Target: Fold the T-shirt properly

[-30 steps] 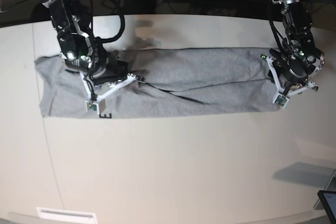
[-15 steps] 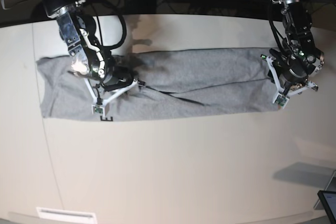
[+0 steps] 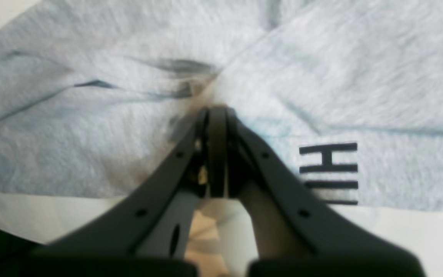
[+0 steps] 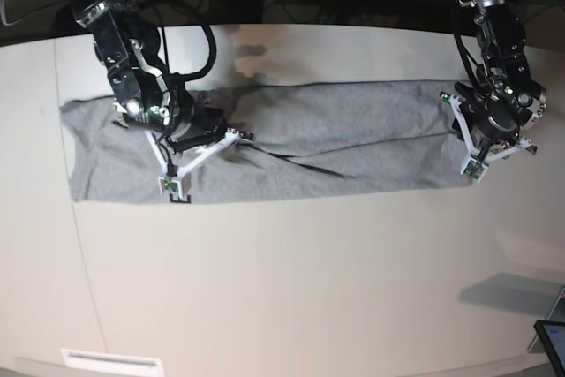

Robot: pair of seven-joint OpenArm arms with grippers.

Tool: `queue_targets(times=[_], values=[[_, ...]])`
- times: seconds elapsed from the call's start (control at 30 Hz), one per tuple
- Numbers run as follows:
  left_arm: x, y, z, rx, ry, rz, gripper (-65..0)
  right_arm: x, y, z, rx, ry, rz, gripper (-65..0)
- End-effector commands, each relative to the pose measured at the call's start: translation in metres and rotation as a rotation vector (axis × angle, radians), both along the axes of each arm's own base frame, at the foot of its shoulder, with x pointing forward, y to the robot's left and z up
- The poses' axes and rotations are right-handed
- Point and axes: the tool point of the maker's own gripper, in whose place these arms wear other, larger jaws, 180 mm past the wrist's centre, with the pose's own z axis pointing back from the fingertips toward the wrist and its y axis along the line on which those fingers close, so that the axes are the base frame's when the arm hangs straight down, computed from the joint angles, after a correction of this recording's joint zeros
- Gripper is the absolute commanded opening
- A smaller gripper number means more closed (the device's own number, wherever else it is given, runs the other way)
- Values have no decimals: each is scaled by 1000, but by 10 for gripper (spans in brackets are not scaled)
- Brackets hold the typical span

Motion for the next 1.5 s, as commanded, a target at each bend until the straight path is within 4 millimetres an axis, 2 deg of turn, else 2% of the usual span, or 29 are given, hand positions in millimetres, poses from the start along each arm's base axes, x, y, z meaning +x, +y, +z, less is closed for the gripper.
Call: queue_targets(times=[0.0, 0.13, 0.33, 0.57, 0.63, 0.73, 0.8, 0.9, 0.97, 1.0, 1.03, 1.13, 1.23, 1.33, 1.47], values=[[7, 6, 12, 22, -33, -7, -415, 9, 0, 10, 7, -38, -5, -650], [7, 5, 11, 19, -33, -6, -415, 9, 5, 10, 18, -37, -6, -650], [6, 4, 11, 16, -33, -6, -415, 11, 21, -7, 33, 13, -16, -650], [7, 5, 12, 20, -33, -7, -415, 18, 8, -5, 3, -14, -23, -650], [7, 5, 13, 22, -38, -7, -415, 21, 6, 3, 8, -39, -26, -650], [9, 3, 15, 17, -46, -11, -415, 24, 4, 30, 28, -107, -19, -650], [11, 5, 25, 26, -78, -6, -415, 26, 3, 49, 57, -137, -60, -650], [9, 22, 47, 43, -148, 57, -415, 34, -23, 54, 31, -162, -122, -650], [1, 43, 56, 61, -170, 125, -415, 39, -42, 55, 26, -172, -186, -650], [-3, 53, 60, 68, -179, 157, -415, 41, -57, 54, 12, -179, -222, -650], [-7, 62, 61, 71, -181, 186, -415, 45, -81, 56, -29, -207, -246, -650], [-26, 84, 53, 94, -134, 222, -415, 50, -130, 65, -122, -281, -263, -650], [-38, 88, 36, 94, -74, 197, -415, 45, -170, 68, -183, -309, -279, -650], [-47, 92, 25, 84, -47, 206, -417, 39, -187, 68, -217, -318, -260, -650], [-66, 119, 22, 64, -43, 314, -418, 30, -193, 60, -233, -296, -255, -650]])
